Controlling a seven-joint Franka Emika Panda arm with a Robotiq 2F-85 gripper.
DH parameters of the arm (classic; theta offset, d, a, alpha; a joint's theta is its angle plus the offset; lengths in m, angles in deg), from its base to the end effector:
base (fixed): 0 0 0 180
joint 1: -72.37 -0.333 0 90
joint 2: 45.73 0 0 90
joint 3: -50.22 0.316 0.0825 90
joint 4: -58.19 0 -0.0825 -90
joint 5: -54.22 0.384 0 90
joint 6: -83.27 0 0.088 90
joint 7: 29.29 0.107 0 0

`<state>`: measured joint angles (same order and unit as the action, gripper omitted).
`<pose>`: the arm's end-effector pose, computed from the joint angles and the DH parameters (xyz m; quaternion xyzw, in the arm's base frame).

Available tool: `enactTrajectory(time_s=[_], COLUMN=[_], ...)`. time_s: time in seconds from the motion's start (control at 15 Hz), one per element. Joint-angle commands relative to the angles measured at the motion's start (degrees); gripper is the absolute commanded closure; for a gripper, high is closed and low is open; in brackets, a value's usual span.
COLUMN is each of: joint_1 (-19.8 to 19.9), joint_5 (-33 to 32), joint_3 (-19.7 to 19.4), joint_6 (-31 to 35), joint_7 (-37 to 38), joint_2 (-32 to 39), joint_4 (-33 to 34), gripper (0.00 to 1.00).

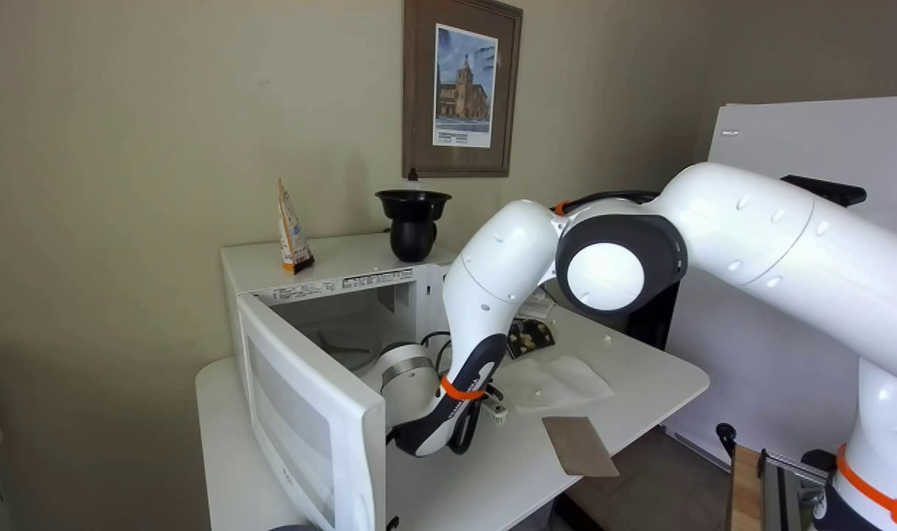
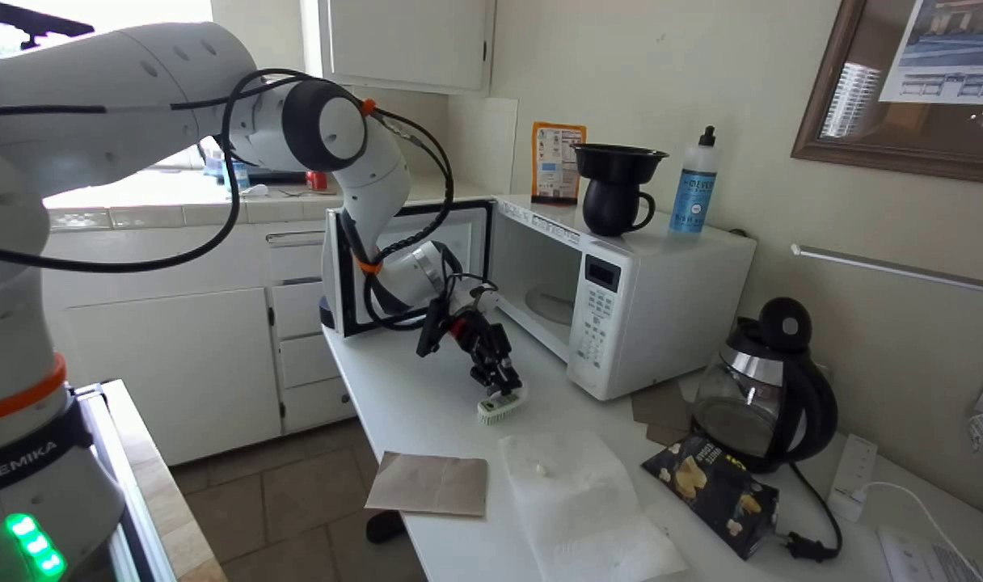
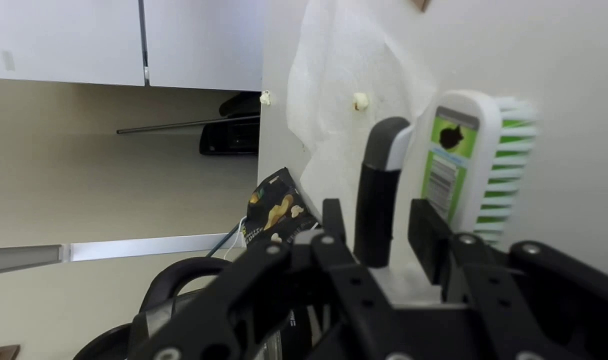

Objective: Make the white brush stand on its bristles

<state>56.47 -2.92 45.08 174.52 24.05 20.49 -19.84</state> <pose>0.6300 0.0376 0.0241 0.7927 -0.0657 -0.0815 0.6006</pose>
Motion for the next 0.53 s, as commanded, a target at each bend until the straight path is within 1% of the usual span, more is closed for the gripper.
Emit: enactTrajectory(time_s=[0.0, 0.07, 0.13, 0.2, 0.33, 0.47], joint_1=[0.24, 0.21, 0.28, 0.40, 1.32, 3.23], joint_5=[-0.66, -0.40, -0.37, -0.15, 1.01, 2.47], joint_3=[1.36, 1.57, 1.89, 2.23, 3.57, 5.38], joint_6=[1.00, 0.77, 1.20, 1.35, 2.44, 6.06], joint_7=[-2.26, -2.50, -2.70, -3.18, -4.66, -7.14], joint_2=[-0.54, -0.71, -1.40, -2.05, -4.90, -8.75], joint_4=[0.30, 0.39, -0.14, -0.52, -2.54, -5.67], gripper=[0.62, 0.64, 0.61, 0.61, 0.65, 0.56])
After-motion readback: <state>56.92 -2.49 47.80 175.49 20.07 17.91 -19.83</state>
